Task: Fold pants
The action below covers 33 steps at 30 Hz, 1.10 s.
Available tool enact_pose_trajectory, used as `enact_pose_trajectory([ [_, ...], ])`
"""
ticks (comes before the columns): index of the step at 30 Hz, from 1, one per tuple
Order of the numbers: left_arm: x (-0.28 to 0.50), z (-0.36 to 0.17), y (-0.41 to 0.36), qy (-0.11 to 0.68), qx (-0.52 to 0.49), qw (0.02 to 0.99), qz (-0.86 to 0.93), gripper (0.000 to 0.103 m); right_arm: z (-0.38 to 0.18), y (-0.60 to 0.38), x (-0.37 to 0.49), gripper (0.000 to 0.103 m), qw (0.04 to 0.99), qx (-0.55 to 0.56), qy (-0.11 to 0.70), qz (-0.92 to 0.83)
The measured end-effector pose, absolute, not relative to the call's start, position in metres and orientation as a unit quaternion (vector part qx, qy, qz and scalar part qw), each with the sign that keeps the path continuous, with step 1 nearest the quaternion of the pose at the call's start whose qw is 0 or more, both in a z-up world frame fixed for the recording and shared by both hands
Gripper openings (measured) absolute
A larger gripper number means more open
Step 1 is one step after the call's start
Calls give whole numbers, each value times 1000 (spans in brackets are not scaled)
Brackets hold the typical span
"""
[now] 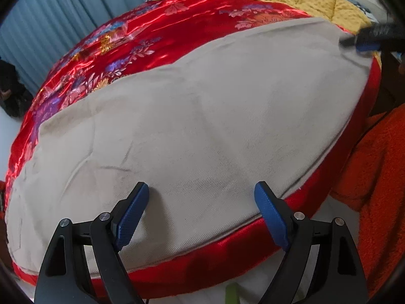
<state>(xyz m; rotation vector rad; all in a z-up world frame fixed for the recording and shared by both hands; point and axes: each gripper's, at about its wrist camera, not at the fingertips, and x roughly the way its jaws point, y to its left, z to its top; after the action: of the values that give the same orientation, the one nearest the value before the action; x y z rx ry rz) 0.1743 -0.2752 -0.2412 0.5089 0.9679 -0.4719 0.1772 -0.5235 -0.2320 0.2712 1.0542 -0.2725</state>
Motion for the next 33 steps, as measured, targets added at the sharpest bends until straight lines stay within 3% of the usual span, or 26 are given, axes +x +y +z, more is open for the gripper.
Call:
enact_pose_trajectory([
  [5, 172, -244, -276, 446, 249, 830, -223, 87, -185, -557, 107, 68, 910, 238, 304, -150],
  [8, 172, -245, -275, 444, 249, 831, -225, 88, -186, -596, 61, 69, 889, 350, 231, -186],
  [16, 172, -244, -275, 447, 246, 830, -224, 89, -245, -622, 54, 69, 783, 539, 287, -118],
  [23, 173, -243, -275, 450, 245, 829, -222, 89, -268, -631, 96, 68, 762, 530, 359, -98],
  [26, 173, -243, -276, 450, 245, 830, -221, 89, -272, -637, 110, 57, 764, 529, 360, -84],
  [28, 173, -244, -276, 449, 245, 830, -220, 89, -271, -638, 116, 56, 768, 519, 366, -84],
  [29, 173, -244, -276, 449, 246, 831, -219, 89, -272, -638, 121, 49, 769, 512, 372, -84],
  [31, 173, -246, -276, 447, 249, 832, -217, 92, -274, -635, 130, 25, 773, 490, 394, -78],
  [32, 174, -246, -276, 445, 249, 832, -217, 93, -273, -632, 130, 6, 777, 478, 401, -79],
  [33, 175, -246, -275, 446, 248, 832, -218, 93, -269, -630, 133, 6, 783, 465, 404, -82],
])
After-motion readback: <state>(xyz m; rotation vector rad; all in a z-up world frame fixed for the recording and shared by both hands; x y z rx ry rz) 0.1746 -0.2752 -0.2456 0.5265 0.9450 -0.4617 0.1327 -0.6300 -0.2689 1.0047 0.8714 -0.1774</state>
